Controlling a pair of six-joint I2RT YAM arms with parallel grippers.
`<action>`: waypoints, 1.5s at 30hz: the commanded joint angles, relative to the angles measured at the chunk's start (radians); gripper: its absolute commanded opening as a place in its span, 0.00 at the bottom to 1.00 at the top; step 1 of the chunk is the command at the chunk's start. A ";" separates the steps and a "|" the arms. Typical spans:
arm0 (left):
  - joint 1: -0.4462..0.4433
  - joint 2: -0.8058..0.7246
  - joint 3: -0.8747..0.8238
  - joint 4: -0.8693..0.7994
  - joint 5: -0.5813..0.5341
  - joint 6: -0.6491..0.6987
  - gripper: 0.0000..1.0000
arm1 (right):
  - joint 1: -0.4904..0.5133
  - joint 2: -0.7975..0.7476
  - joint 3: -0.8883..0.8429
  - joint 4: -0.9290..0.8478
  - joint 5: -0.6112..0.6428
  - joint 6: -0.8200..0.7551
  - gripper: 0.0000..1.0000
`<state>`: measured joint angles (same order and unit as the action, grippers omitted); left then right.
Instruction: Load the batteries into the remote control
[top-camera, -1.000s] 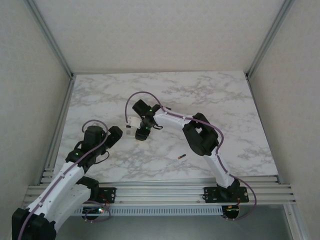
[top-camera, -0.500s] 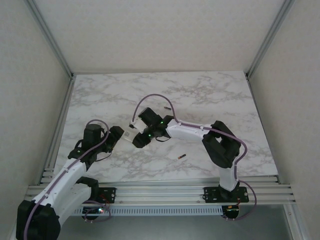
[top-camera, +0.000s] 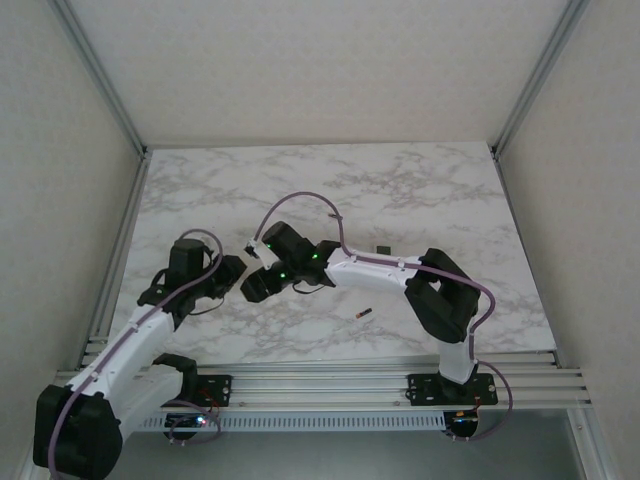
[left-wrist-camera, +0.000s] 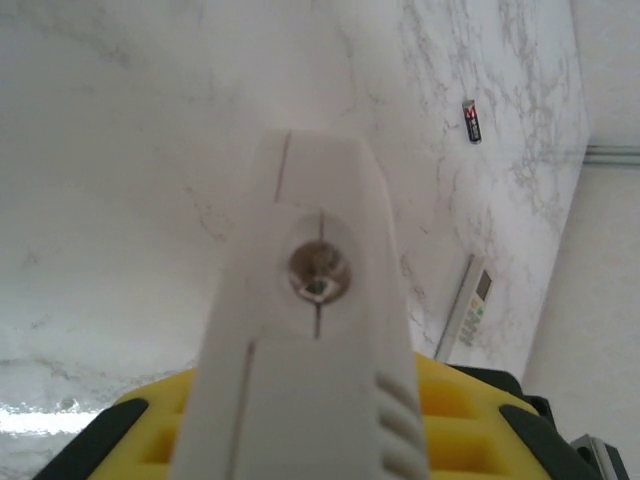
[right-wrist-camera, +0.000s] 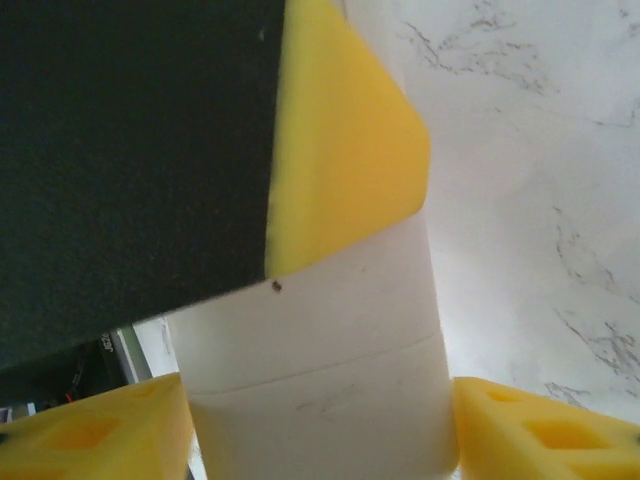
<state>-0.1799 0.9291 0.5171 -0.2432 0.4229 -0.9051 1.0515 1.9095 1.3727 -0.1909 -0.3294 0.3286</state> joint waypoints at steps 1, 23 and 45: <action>0.006 0.057 0.134 -0.157 -0.133 0.154 0.10 | -0.012 -0.095 0.040 0.001 0.046 0.047 0.75; -0.174 1.245 1.070 -0.929 -1.039 0.490 0.00 | -0.199 -0.545 -0.346 -0.109 0.220 0.095 0.84; -0.276 0.509 0.816 -0.287 -0.424 0.415 1.00 | -0.523 -0.218 -0.217 -0.474 0.555 0.142 0.91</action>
<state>-0.4652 1.6207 1.4471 -0.7033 -0.1898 -0.4286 0.5335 1.6073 1.1099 -0.6003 0.1604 0.5137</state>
